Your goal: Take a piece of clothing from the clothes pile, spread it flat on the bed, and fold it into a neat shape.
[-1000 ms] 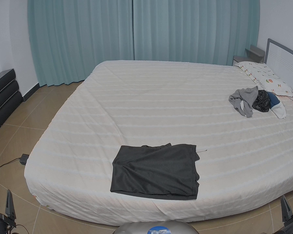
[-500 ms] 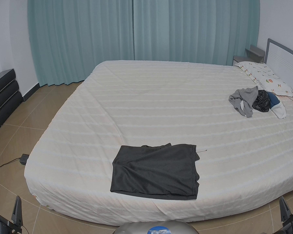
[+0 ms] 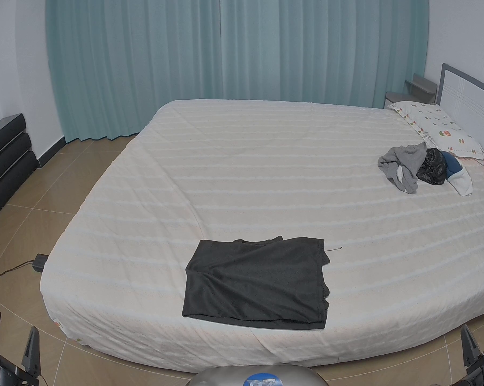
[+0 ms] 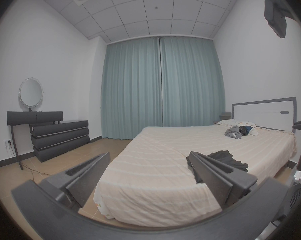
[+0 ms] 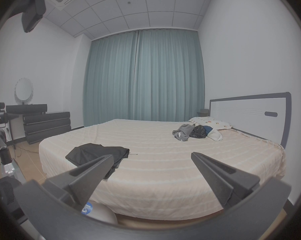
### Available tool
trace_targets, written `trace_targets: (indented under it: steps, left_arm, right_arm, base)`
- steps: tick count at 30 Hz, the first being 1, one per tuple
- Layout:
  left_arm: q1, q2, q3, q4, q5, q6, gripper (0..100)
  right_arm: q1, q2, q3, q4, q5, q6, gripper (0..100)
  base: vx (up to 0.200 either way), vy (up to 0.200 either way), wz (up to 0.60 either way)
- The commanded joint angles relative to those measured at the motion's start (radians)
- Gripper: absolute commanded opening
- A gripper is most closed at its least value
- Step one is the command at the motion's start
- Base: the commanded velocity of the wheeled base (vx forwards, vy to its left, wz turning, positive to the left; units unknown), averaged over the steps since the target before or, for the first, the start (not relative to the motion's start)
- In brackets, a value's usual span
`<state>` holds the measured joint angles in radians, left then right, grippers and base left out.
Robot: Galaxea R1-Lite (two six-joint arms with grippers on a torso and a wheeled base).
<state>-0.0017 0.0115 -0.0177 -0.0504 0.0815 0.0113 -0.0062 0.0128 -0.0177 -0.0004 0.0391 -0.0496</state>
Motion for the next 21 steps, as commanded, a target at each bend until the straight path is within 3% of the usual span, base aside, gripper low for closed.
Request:
trace_targets:
  steps: [1, 21]
  left_arm:
    - [-0.006, -0.001, 0.016, 0.058, -0.002, -0.010, 100]
    - [-0.001, -0.011, 0.018, 0.047, 0.004, -0.011, 100]
  right_arm:
    - [0.000, -0.011, 0.015, 0.007, -0.012, 0.025, 100]
    - [0.002, -0.011, 0.015, 0.008, -0.010, 0.030, 100]
  base:
    - [0.000, 0.000, 0.00]
    - [0.000, 0.000, 0.00]
